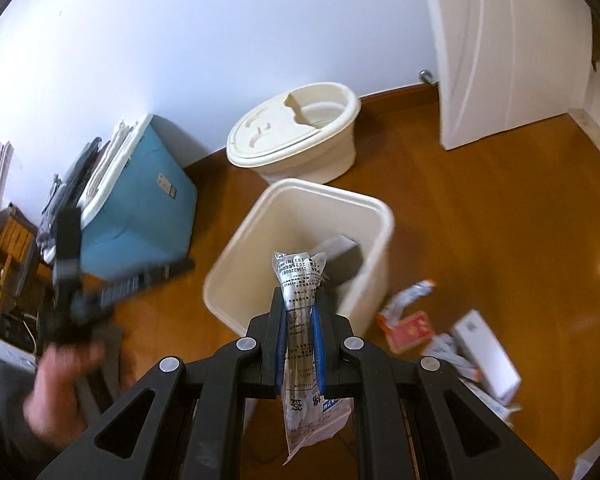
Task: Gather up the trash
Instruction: 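Drop the red-white box from the left tool into the wastebasket while the right tool drops the wrapper, then grasp the white-blue medicine box with the right tool while the left tool grasps the mint-green box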
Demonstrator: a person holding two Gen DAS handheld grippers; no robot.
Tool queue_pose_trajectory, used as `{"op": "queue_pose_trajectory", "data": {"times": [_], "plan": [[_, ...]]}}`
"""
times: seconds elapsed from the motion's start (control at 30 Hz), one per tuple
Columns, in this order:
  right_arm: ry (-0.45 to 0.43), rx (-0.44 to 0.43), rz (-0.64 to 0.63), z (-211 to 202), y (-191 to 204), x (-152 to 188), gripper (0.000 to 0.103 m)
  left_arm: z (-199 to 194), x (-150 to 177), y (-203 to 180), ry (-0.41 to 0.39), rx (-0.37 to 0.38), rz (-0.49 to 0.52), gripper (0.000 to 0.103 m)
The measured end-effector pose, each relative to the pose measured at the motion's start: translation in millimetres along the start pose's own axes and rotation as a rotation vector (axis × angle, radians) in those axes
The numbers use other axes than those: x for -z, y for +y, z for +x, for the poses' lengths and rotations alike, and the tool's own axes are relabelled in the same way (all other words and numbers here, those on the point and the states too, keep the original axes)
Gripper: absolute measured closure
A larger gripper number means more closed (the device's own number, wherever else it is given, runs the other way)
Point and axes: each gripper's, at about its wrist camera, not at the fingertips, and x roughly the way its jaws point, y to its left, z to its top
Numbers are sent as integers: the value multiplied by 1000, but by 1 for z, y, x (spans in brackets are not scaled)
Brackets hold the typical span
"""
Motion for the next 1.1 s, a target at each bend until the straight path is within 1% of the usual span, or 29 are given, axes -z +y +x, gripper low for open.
{"op": "queue_pose_trajectory", "data": {"times": [0.07, 0.1, 0.17, 0.2, 0.23, 0.27, 0.3, 0.33, 0.37, 0.4, 0.5, 0.6, 0.67, 0.7, 0.73, 0.77, 0.83, 0.9, 0.93, 1.0, 1.03, 1.07, 1.1], "plan": [[12, 0, 5, 27, 15, -11, 91, -6, 3, 10, -11, -36, 1, 0], [21, 1, 9, 41, 22, -16, 91, -2, 1, 9, -9, -50, 8, 0], [48, 14, 36, 74, 30, -22, 91, -5, 1, 13, -6, -74, 37, 0], [65, 21, 48, 87, 34, -23, 89, -4, 1, 13, -12, -81, 49, 0], [95, 38, 59, 102, 36, -24, 80, -7, 0, 13, -22, -87, 63, 0], [138, 81, 58, 119, 39, -24, 68, -10, -1, 12, -31, -91, 74, 0], [160, 110, 52, 130, 42, -23, 34, -12, -2, 12, -39, -93, 83, 0], [168, 120, 49, 136, 43, -20, 8, -15, -2, 12, -43, -92, 87, 0], [170, 120, 44, 140, 44, -18, 3, -17, -2, 12, -46, -88, 92, 0], [168, 119, 41, 141, 44, -18, 0, -18, -3, 10, -51, -83, 99, 0], [165, 107, 45, 140, 45, -16, 0, -21, -2, 6, -65, -90, 124, 0], [162, 86, 21, 125, 43, -13, 0, -22, 1, -4, -69, -88, 160, 0], [150, 96, -19, 103, 42, -9, 1, -27, 6, -11, -86, -72, 181, 0], [143, 99, -32, 89, 37, -6, 1, -31, 8, -17, -96, -75, 200, 0], [139, 80, -51, 68, 28, 0, 1, -36, 12, -25, -116, -72, 229, 0], [142, 81, -70, 52, 21, 7, 1, -43, 17, -34, -146, -59, 257, 0], [132, 137, -103, 20, -1, 24, 1, -51, 29, -53, -179, -42, 305, 0], [140, 231, -108, -9, -41, 52, 1, -53, 42, -74, -179, -25, 350, 0], [156, 282, -100, -20, -70, 71, 1, -52, 51, -86, -175, -14, 380, 0], [208, 368, -110, -24, -115, 103, 1, -46, 74, -112, -164, 8, 452, 0], [248, 407, -126, -20, -137, 122, 1, -40, 87, -126, -148, 22, 491, 0], [298, 434, -153, -11, -161, 146, 1, -33, 99, -138, -129, 34, 525, 0], [333, 431, -167, -3, -175, 163, 1, -23, 112, -150, -102, 45, 559, 0]]}}
